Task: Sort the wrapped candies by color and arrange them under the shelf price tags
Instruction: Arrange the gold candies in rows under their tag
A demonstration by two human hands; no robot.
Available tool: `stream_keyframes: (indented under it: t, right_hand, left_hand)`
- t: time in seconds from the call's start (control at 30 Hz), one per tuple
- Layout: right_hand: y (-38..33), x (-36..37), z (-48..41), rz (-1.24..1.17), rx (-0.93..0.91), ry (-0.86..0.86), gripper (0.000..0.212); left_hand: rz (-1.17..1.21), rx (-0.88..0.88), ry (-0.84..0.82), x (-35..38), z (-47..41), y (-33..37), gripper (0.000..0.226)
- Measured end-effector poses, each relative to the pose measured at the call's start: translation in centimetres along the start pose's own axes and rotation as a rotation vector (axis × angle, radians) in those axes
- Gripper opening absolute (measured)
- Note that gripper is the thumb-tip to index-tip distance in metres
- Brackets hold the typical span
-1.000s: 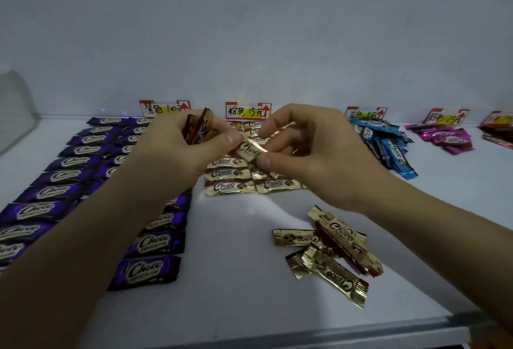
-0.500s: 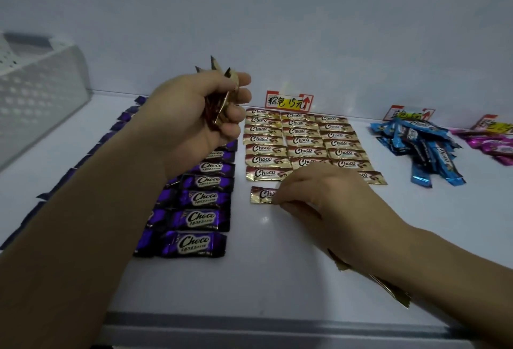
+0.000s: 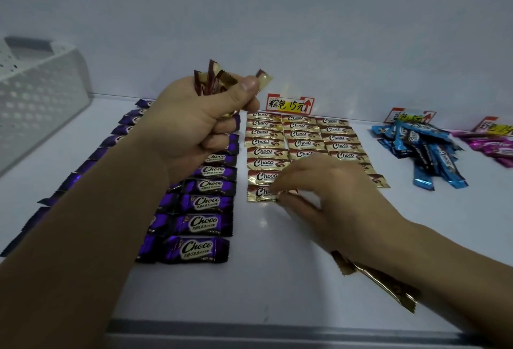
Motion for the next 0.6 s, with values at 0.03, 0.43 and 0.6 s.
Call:
stream_keyframes:
  t: [0.03,0.43,0.6]
  right_hand:
    - [0.6,-1.2,-0.1,-0.059,0.051,0.067,0.016]
    - [4.8,-3.9,-0.9,-0.866,0.396,0.106,0.018]
    - [7.8,-4.9,1.6,-0.664,0.413,0.088,0.011]
  left_hand:
    - [-0.015,-0.001,0.000,0.1,0.0,-0.1,0.020]
    - [-0.453,0.087,-0.239,4.0,1.4,-1.3,0.008]
    - [-0.841,0.293,-0.224,4.0,0.9,-0.9,0.015]
Point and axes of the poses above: each hand's wrist, its own z-axis away from the middle knuckle, its own x-axis out of the palm, y = z × x, the point moved 9 cm from there along -z, towards the middle knuckle, and after that the axes turned 1 degree about x, right-handed, at the moved point
